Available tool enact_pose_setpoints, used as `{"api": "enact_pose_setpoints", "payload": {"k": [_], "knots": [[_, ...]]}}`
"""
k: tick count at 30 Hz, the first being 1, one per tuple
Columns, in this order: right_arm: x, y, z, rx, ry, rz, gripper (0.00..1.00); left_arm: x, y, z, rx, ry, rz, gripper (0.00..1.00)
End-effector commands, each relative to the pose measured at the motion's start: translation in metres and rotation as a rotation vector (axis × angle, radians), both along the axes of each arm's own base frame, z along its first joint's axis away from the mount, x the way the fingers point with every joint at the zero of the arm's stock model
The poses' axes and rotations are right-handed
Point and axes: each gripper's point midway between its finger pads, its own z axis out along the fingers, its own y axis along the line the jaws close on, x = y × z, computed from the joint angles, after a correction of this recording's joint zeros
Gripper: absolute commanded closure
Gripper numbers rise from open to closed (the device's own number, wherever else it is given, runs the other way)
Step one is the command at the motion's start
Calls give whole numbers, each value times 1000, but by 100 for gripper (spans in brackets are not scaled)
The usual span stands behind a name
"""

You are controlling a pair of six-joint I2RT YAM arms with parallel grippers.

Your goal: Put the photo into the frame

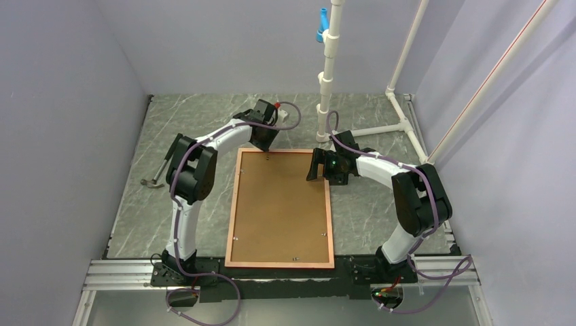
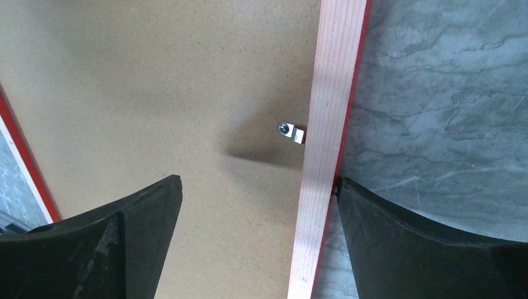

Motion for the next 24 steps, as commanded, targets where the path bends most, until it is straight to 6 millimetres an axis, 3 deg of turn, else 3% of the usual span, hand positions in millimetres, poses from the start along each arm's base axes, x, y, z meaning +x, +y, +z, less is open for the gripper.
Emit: {"api": "enact_pose_setpoints", "payload": {"k": [1,4,6,8,12,14,19,24], "knots": [[-20,-7,-25,-33,91,4,4,-16,6,-11,9,51,23,82],[-20,-7,-25,-35,91,3,4,-16,7,-10,3,48,31,91],[-20,-8,-25,-36,89,1,4,-15,7,-7,-7,43,43,92],[-20,-8,-24,-37,88,3,4,-12,7,2,-32,32,66,80],[-21,-8,-24,-35,89,3,4,-8,7,24,-131,8,107,37],[-21,-8,-24,-34,90,5,4,-8,5,33,-187,2,100,25],[-22,-8,-25,-37,91,4,4,-11,4,34,-186,-14,17,10],[-23,-9,-27,-39,96,8,4,-12,3,20,-125,-3,-60,9]]}}
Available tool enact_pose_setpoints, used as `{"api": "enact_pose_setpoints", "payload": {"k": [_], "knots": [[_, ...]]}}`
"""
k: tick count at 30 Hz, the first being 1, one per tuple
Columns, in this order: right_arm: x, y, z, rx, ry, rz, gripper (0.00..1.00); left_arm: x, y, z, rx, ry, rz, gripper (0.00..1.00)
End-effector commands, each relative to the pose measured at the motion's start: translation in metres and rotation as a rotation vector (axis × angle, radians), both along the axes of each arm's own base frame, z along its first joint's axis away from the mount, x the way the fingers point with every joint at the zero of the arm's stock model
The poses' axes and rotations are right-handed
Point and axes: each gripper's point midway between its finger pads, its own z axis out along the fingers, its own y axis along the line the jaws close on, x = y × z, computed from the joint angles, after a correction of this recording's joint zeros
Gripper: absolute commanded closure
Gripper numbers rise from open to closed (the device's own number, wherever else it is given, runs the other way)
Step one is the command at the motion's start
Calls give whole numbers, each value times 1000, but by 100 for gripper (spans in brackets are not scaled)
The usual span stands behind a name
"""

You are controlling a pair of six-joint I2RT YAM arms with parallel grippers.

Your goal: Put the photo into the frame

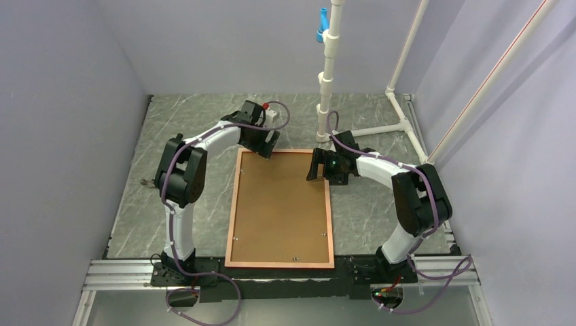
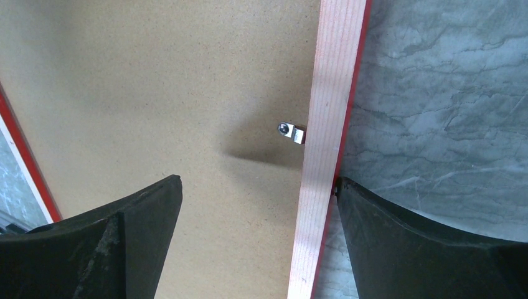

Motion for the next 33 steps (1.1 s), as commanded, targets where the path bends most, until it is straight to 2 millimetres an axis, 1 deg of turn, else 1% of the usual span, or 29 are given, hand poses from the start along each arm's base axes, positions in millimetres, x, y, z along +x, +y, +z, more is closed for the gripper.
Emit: {"api": "enact_pose_setpoints", "payload": {"k": [1,4,8,15,19,23,27,29,32,33], "knots": [[-23,-8,-26,-39,96,9,4,4,-14,12,4,-55,-122,9],[-23,-8,-27,-39,96,8,4,4,-17,6,24,-47,-157,11],[-23,-8,-27,-40,96,9,4,9,-15,-1,60,-40,-156,15],[-23,-9,-28,-47,97,9,4,10,-8,-16,144,-30,-140,27],[-22,-10,-29,-47,99,9,4,9,-1,-19,185,-33,-130,38],[-22,-10,-29,-49,100,8,4,9,0,-16,187,-43,-137,51],[-22,-11,-29,-51,101,7,4,9,0,-15,190,-45,-143,60],[-22,-11,-30,-53,102,7,4,9,0,-17,192,-42,-145,66],[-21,-12,-30,-54,102,7,4,10,-1,-19,196,-35,-150,77],[-22,-12,-30,-54,102,8,4,10,-1,-20,195,-33,-149,82]]}}
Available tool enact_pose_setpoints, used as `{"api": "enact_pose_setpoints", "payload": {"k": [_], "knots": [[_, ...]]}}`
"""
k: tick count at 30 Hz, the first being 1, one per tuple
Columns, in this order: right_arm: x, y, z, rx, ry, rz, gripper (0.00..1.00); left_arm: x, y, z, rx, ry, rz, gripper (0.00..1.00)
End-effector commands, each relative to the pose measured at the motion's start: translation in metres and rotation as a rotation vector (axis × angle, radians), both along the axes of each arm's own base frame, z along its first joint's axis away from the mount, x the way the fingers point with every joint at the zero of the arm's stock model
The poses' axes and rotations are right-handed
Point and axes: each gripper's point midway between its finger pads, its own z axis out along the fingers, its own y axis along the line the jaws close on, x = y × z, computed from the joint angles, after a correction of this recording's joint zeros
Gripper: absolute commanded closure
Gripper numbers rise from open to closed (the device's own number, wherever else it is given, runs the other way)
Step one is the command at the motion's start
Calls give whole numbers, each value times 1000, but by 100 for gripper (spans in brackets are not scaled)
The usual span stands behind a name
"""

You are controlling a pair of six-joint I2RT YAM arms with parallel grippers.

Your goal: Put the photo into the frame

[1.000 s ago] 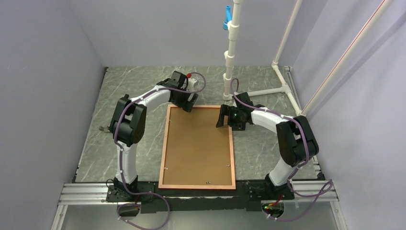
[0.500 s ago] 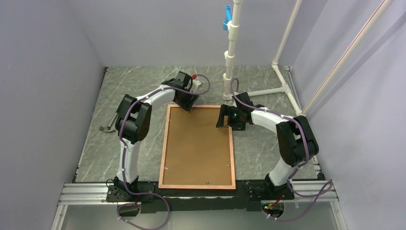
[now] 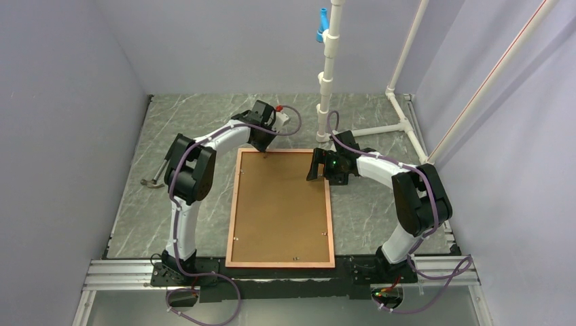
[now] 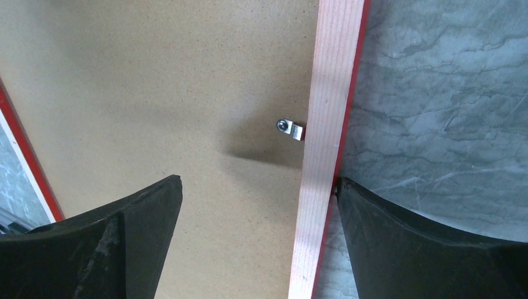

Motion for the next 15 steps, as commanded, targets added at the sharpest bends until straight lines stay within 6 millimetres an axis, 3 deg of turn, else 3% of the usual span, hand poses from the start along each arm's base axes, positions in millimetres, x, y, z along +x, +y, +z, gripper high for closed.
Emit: {"api": "enact_pose_setpoints", "payload": {"k": [1,4,9,12,15], "knots": [[-21,-11,-29,-55,101,9,4,-5,7,-12,26,45,32,86],[-20,-11,-25,-55,93,12,4,-4,5,-2,-2,32,63,85],[-14,-13,-11,-72,59,20,3,0,3,48,-101,-60,128,37],[-8,-16,3,-94,24,27,3,0,19,83,-161,-132,215,20],[-6,-17,14,-126,-5,52,2,-7,36,109,-264,-154,304,11]]}}
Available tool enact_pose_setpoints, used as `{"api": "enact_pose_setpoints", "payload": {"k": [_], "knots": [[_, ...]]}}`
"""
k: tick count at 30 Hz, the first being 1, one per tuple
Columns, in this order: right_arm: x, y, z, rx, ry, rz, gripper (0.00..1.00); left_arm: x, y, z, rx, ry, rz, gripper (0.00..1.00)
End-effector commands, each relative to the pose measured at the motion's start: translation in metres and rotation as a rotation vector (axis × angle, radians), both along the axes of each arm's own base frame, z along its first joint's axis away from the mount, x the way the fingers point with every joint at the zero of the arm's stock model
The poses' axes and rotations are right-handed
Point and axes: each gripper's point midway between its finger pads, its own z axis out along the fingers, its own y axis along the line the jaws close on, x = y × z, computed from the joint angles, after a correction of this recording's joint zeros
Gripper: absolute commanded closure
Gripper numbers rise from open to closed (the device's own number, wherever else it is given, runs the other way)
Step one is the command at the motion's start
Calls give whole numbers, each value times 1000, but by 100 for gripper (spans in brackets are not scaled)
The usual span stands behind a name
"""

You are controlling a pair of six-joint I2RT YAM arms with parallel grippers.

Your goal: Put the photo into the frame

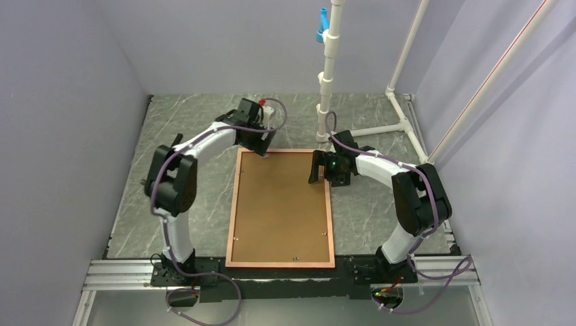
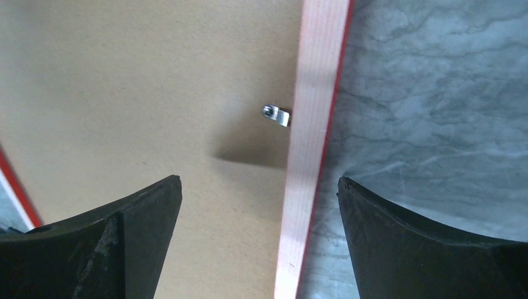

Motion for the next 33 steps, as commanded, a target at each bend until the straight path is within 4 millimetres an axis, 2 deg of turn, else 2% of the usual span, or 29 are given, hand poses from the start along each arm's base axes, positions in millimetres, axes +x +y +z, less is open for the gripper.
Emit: {"api": "enact_pose_setpoints", "payload": {"k": [1,4,6,11,16,19,24,27,31,33], "knots": [[-2,-11,17,-99,-30,39,3,5,20,88,-213,-162,164,10],[0,-4,30,-143,-79,93,3,-10,40,91,-280,-130,234,8],[1,10,40,-147,-124,154,2,-23,51,83,-305,-78,283,8],[16,56,67,-117,-240,309,2,-62,69,42,-343,77,392,9],[39,98,81,-20,-328,441,0,-101,71,2,-378,201,434,12],[57,117,82,4,-359,508,0,-116,70,-13,-396,242,437,16],[88,142,68,-9,-366,606,0,-137,72,-35,-395,287,461,24],[106,151,59,-40,-407,662,0,-149,74,-44,-394,309,465,33],[117,168,61,-52,-506,759,0,-160,71,-51,-409,331,444,60],[120,174,60,-53,-547,802,0,-164,68,-54,-422,341,432,69]]}}
